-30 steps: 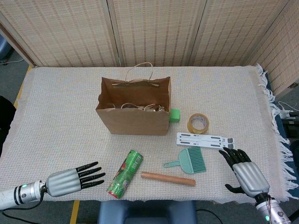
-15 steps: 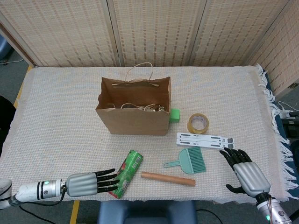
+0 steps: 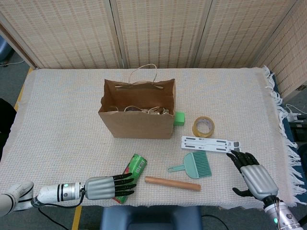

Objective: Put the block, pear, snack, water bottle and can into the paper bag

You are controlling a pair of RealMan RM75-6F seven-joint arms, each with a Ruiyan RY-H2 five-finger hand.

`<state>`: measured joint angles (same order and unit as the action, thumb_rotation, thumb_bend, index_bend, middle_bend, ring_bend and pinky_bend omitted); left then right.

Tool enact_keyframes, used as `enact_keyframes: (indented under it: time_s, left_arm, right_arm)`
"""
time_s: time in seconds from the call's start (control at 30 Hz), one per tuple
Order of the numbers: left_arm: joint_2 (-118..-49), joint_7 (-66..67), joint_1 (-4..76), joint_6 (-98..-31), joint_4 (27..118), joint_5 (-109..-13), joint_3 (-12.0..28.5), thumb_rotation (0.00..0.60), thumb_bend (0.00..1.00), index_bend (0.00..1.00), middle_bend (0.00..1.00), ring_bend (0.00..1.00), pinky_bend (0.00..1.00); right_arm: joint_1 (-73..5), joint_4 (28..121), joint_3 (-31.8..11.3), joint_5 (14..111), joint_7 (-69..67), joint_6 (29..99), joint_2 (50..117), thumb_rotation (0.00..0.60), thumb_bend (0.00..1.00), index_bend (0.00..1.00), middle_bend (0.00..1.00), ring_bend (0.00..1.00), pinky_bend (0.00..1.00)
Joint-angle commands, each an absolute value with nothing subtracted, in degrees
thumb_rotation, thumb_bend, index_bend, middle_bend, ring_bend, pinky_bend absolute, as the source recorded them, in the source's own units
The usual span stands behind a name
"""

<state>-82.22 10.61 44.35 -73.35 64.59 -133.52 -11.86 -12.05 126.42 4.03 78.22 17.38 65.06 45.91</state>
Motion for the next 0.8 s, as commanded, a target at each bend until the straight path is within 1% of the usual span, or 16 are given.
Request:
enact_keyframes:
  time_s: [0.03,0.2,0.43,0.67,0.77,0.8]
  left_arm:
    - [-84.41,11.43,44.61,-72.31,63.27,-132.31,-11.65,0.6,0.37,0.0,0.0,0.0,0.03]
    - [-86.8,11.67,45.2,-71.69,61.43,-131.14,-11.73,0.6,0.37,0.0,0.0,0.0,0.03]
    - [-89.03,13.1,45.58,-71.62,58.85,-130.75,-13.04,0.6,0.38,0.0,0.0,0.0,0.03]
    - [-90.0,14.79,45.82,-70.99,57.55,-130.34,-13.92,0.6,0.39,0.0,0.0,0.0,0.03]
    - [-90.2,15.32,45.86,-70.71,57.33,-130.16,-14.35,0.6,0.42,0.01,0.0,0.0,0.04]
    - [-90.28,15.8,45.81,-70.53,57.23,-130.0,-14.54,0.6,0.44,0.04,0.0,0.0,0.05]
  right_arm:
    - [-12.33,126.21,3.93,78.0,17.07,64.67,45.79,0.6,0.1,0.0,0.0,0.0,0.0]
    - [-12.52,126.16,3.8,77.73,16.83,64.55,45.71,0.6,0.1,0.0,0.0,0.0,0.0]
    - [-12.8,126.05,3.75,77.17,16.99,64.25,45.8,0.6,0.1,0.0,0.0,0.0,0.0]
    - [-12.85,126.15,3.81,77.02,17.25,64.28,45.9,0.6,0.1,0.0,0.0,0.0,0.0]
    - [-12.84,126.23,3.85,77.01,17.39,64.33,45.94,0.6,0.1,0.0,0.0,0.0,0.0]
    - [-12.83,126.29,3.86,77.02,17.45,64.4,45.96,0.6,0.1,0.0,0.0,0.0,0.0]
